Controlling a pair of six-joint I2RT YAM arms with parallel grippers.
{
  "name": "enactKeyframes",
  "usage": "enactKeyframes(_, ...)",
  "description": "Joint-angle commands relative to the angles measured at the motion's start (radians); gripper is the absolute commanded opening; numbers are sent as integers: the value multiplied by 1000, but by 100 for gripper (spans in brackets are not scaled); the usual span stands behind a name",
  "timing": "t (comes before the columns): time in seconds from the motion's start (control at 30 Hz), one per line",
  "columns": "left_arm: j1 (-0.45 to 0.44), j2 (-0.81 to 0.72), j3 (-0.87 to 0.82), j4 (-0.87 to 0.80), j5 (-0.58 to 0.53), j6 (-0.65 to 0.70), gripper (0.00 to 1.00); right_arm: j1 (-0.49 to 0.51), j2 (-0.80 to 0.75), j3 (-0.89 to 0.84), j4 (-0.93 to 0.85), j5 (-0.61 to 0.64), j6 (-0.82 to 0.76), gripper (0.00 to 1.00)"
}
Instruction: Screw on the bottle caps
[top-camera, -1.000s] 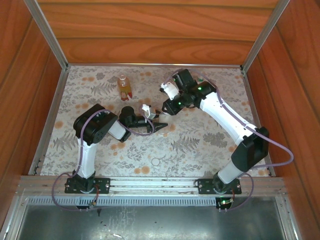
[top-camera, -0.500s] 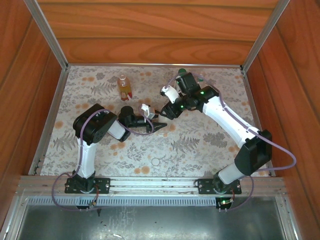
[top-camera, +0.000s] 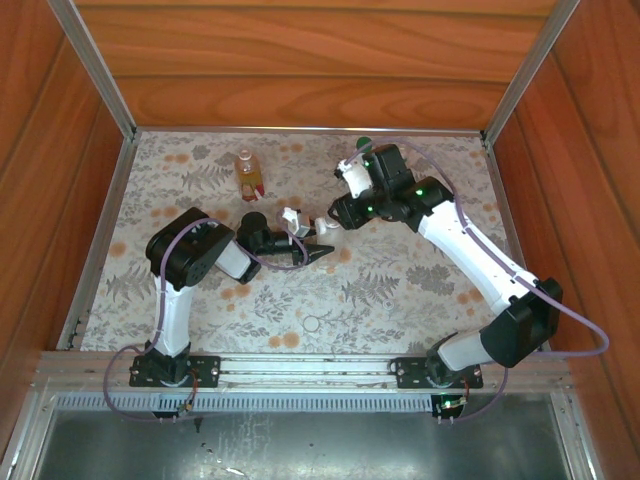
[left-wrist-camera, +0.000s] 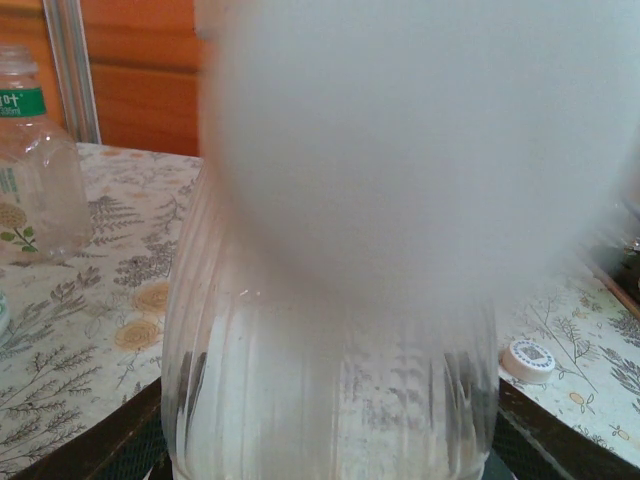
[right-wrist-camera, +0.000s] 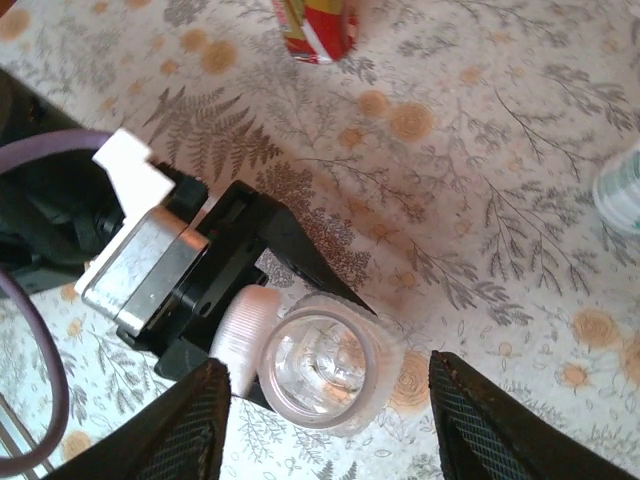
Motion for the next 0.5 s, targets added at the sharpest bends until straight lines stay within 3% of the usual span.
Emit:
enactKeyframes(0.0, 4, -13, -7, -19, 5, -18, 61, 9, 5, 23, -43, 34, 85, 55)
enactKeyframes(0.23, 6, -12, -7, -19, 0, -16, 61, 10, -47, -24, 4, 37, 96, 58)
enactKeyframes(0.47, 8, -28, -9, -19, -24, -18, 60, 9, -187, -178, 142, 131, 156, 62)
